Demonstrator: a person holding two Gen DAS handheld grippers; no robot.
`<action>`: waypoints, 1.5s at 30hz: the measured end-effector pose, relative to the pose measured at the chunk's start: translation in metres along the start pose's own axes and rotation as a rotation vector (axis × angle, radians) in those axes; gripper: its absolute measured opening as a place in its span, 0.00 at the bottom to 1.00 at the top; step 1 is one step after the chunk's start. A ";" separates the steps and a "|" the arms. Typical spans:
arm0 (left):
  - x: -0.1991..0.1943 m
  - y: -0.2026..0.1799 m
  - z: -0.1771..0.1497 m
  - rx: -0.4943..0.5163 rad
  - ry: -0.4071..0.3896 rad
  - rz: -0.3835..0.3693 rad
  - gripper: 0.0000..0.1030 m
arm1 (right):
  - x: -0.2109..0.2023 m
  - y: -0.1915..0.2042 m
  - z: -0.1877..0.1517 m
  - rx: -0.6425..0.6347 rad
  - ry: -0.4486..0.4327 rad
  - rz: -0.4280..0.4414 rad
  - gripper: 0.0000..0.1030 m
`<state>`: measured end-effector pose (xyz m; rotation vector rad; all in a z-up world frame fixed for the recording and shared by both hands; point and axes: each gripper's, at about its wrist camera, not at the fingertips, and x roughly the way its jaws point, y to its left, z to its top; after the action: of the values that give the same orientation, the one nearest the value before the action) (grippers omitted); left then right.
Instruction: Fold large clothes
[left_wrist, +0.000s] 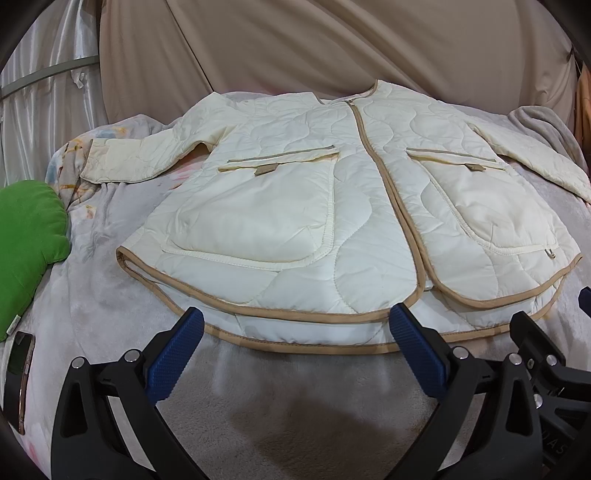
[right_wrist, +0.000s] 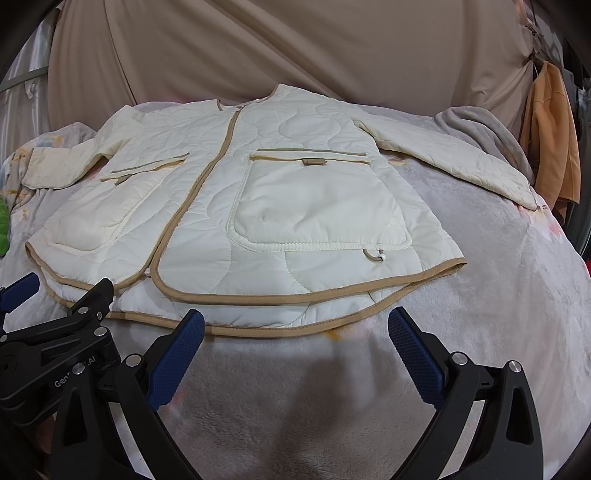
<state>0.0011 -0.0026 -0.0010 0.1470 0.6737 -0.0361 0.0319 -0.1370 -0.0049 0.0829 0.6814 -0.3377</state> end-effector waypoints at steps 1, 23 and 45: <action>0.000 0.000 0.000 0.000 0.000 0.000 0.95 | 0.000 0.000 0.000 0.000 0.000 -0.001 0.95; -0.002 0.003 -0.001 0.004 0.000 0.002 0.95 | 0.000 0.000 0.000 -0.002 0.001 -0.004 0.95; -0.002 0.002 -0.001 0.007 -0.001 0.004 0.95 | 0.000 -0.001 0.001 -0.004 0.002 -0.005 0.95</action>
<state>-0.0013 -0.0003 -0.0003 0.1548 0.6724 -0.0341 0.0323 -0.1383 -0.0046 0.0781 0.6847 -0.3416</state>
